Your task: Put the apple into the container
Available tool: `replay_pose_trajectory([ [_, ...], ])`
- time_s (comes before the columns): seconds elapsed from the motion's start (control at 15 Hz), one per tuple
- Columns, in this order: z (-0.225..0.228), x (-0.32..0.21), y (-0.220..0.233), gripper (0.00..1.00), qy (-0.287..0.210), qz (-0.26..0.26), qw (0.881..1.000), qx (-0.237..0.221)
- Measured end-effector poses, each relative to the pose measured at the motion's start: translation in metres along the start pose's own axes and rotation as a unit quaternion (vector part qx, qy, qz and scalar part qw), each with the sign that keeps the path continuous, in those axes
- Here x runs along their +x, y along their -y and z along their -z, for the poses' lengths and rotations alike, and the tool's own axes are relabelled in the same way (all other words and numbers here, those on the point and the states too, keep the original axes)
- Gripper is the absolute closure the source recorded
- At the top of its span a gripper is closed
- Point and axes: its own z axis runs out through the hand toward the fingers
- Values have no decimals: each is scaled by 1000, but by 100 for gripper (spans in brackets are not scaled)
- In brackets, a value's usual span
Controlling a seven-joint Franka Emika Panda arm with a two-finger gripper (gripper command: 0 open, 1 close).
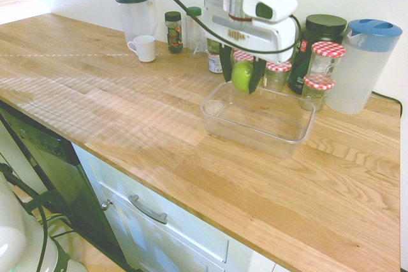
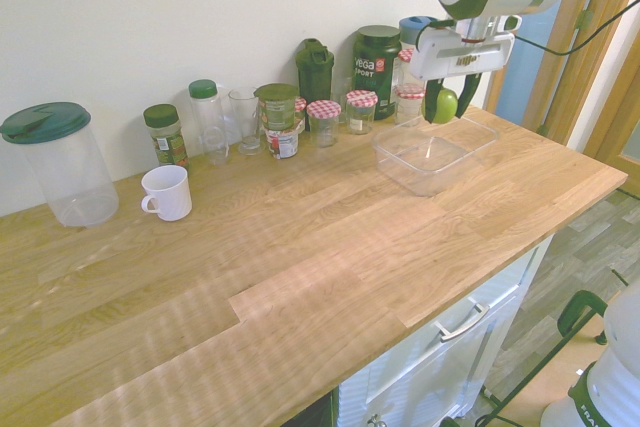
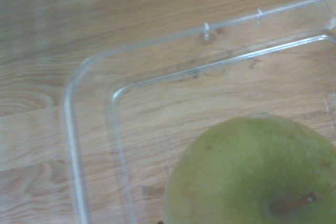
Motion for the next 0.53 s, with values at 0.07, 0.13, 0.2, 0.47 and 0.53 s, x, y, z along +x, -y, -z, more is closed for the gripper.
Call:
replay_pose_trajectory([
  [0.07,-13,6,-4,100,2,-3,1000,-3],
  [0.13,-25,8,-6,100,3,-5,1000,-6],
  [0.2,-37,8,-6,100,6,-5,1000,-9],
  [0.47,-82,12,-1,0,18,-4,999,-28],
  [0.53,-91,11,2,0,20,-2,999,-31],
])
